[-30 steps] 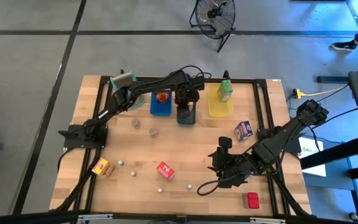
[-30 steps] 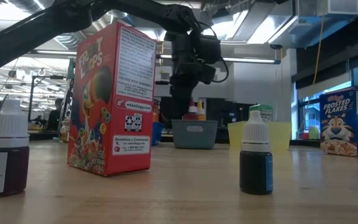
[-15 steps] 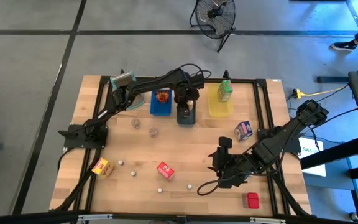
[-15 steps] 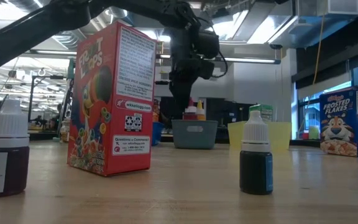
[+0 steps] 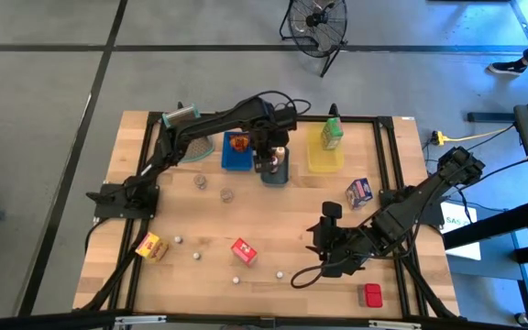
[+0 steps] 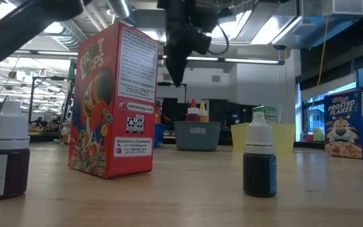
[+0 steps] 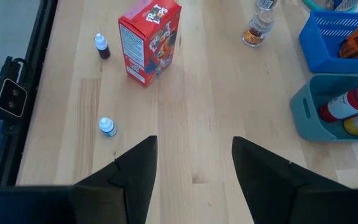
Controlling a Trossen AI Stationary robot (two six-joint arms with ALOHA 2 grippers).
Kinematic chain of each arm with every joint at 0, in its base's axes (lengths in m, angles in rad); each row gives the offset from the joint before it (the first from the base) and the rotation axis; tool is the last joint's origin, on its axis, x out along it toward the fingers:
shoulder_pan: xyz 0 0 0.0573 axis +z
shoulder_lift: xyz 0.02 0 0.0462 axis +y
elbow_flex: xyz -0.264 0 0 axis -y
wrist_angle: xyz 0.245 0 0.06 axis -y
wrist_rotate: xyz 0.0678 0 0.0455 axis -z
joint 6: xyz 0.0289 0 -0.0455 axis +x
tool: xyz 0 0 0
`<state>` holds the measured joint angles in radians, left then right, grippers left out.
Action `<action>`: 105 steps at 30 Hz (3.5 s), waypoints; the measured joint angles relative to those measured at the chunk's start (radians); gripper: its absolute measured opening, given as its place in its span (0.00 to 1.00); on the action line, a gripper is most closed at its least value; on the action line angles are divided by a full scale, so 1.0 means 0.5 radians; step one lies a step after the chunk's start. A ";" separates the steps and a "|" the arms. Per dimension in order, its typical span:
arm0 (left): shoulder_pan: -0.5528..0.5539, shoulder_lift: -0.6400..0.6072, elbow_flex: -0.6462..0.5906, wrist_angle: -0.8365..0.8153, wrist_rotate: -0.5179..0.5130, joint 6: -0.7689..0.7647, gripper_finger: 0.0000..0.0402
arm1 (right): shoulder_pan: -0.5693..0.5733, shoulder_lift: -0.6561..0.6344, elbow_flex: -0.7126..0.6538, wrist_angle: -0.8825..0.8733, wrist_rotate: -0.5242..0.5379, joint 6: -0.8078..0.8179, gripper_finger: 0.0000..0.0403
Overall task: Pick & Place Kitchen Items
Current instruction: Put the red seasoning can into the blue bin
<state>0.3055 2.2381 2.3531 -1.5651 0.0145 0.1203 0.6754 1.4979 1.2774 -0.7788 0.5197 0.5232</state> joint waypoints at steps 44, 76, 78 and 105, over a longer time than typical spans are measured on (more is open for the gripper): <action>-1.689 -0.725 -0.016 -0.012 -0.547 -0.568 0.49 | 0.263 -0.001 0.021 -0.066 -0.436 0.016 0.52; -2.283 -0.704 -0.641 -0.013 -1.484 -1.733 0.49 | 0.167 -0.001 0.022 -0.044 -0.291 -0.578 0.52; -2.272 -0.704 -0.721 -0.013 -1.496 -1.708 0.49 | 0.160 -0.001 0.022 -0.044 -0.292 -0.608 0.52; -2.185 -0.704 -0.829 -0.011 -1.631 -1.612 0.69 | 0.118 -0.001 0.022 -0.020 -0.314 -0.598 0.52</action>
<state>-0.7872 1.8862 1.9388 -1.5707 -0.8009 -0.6856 0.7343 1.4973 1.2884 -0.7887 0.3630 0.2241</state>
